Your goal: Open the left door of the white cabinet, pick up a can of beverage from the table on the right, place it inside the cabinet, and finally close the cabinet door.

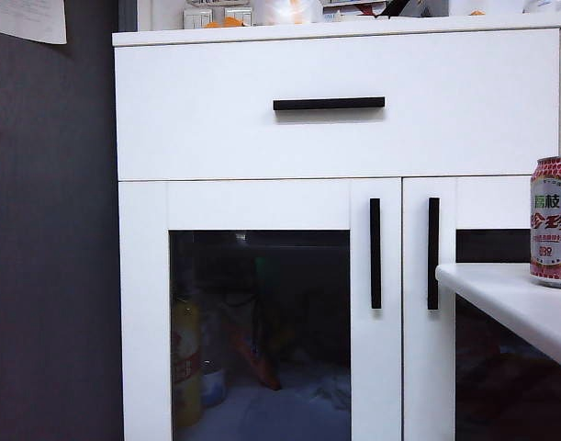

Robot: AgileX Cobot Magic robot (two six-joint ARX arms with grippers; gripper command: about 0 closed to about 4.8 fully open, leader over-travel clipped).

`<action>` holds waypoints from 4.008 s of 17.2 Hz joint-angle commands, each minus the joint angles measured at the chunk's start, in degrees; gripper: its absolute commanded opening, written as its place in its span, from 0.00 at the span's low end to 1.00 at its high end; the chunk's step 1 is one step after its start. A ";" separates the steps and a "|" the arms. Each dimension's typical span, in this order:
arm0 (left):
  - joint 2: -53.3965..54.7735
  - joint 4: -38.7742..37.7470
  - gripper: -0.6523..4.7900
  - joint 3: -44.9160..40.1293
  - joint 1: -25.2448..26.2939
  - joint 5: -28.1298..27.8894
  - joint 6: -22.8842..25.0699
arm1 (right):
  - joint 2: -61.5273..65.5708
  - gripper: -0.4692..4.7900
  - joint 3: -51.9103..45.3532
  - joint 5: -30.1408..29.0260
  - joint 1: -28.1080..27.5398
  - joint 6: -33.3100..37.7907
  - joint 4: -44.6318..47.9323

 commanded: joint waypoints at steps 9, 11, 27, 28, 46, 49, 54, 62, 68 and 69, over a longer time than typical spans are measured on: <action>0.02 4.39 0.99 0.74 -0.11 0.42 -7.85 | -0.02 0.89 6.08 -0.35 0.31 0.63 -0.04; 0.02 7.41 1.00 2.64 -0.11 5.68 -11.58 | -0.02 0.89 12.37 -0.46 0.28 0.52 -1.81; 32.17 12.07 1.00 39.85 -12.13 31.67 -21.57 | 30.18 1.00 54.36 -17.59 0.28 -0.79 -5.60; 35.23 13.49 1.00 40.17 -15.37 29.99 -20.92 | 30.23 1.00 54.97 -17.62 0.31 -0.76 -5.95; 102.73 49.13 1.00 61.57 -50.36 -7.32 -6.40 | 41.59 1.00 58.21 -17.81 0.02 -4.68 -10.34; 111.91 45.72 1.00 70.77 -50.23 -13.29 -6.43 | 43.39 1.00 58.21 -17.75 -0.87 -5.66 -6.16; 125.15 45.62 1.00 82.01 -50.18 -22.29 -6.62 | 44.96 1.00 58.18 -17.81 -5.35 -5.75 -5.38; 134.62 45.40 0.92 92.21 -49.16 -32.70 -10.34 | 47.15 1.00 56.57 -17.53 -9.44 -6.21 -4.83; 136.39 44.09 0.92 92.21 -49.05 -22.71 -14.16 | 47.47 1.00 51.19 -16.26 -10.03 -6.16 -0.81; 136.39 43.98 0.92 92.21 -49.42 -22.27 -14.16 | 47.47 1.00 51.10 -16.26 -10.03 -6.16 -0.55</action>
